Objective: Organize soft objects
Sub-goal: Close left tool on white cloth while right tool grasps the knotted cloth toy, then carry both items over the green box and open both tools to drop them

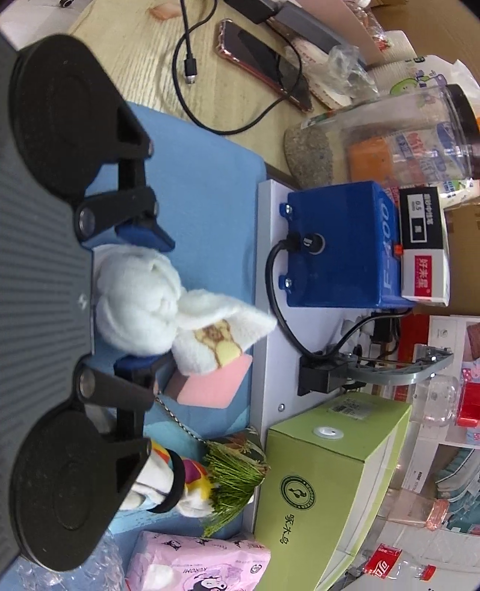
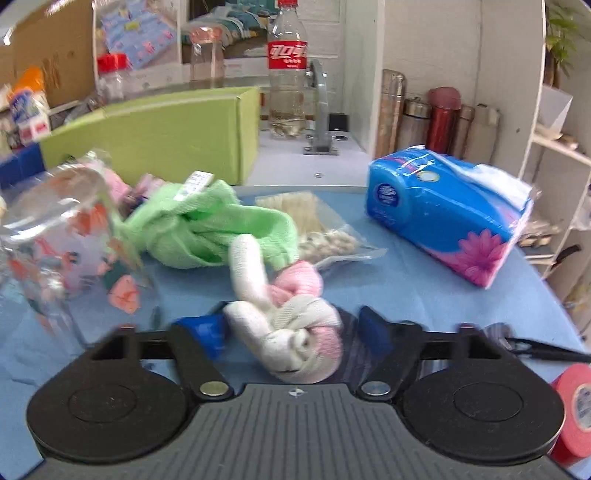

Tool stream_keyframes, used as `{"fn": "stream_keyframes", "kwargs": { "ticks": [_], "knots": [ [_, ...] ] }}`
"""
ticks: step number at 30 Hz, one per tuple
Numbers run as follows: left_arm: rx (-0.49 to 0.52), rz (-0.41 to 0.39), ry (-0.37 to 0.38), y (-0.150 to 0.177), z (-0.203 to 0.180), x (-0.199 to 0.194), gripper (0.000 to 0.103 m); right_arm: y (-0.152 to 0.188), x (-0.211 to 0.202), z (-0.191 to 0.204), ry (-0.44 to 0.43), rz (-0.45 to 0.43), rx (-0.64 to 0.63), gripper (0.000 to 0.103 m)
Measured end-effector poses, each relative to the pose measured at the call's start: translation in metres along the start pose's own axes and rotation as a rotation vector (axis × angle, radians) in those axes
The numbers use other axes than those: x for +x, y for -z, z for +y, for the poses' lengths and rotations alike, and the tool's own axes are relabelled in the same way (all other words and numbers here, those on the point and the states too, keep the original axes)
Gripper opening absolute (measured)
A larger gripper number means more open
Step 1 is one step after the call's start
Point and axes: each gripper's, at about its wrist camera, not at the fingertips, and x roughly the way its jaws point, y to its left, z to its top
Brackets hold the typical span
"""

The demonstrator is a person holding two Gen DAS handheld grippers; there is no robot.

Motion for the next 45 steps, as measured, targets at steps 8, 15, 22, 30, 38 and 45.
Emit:
{"fn": "stream_keyframes", "kwargs": {
  "ticks": [8, 15, 22, 30, 38, 45],
  "knots": [
    [-0.107, -0.025, 0.131, 0.000, 0.028, -0.043, 0.045, 0.005, -0.043, -0.027, -0.082, -0.044, 0.156, 0.024],
    [-0.026, -0.153, 0.280, -0.078, -0.012, -0.075, 0.045, -0.082, -0.055, -0.006, -0.172, -0.213, 0.054, 0.025],
    [0.068, -0.138, 0.334, -0.164, -0.093, -0.026, 0.045, -0.186, 0.039, 0.054, -0.248, -0.172, -0.100, 0.025],
    [0.127, -0.040, 0.282, -0.181, -0.135, 0.049, 0.062, -0.209, 0.129, 0.087, -0.287, -0.014, -0.156, 0.030],
    [0.129, -0.060, 0.249, -0.177, -0.132, 0.046, 0.069, -0.204, 0.144, 0.089, -0.267, 0.056, -0.093, 0.041],
    [0.141, -0.116, 0.259, -0.148, -0.113, 0.001, 0.072, -0.194, 0.108, 0.075, -0.288, 0.015, -0.059, 0.050]
  ]
}}
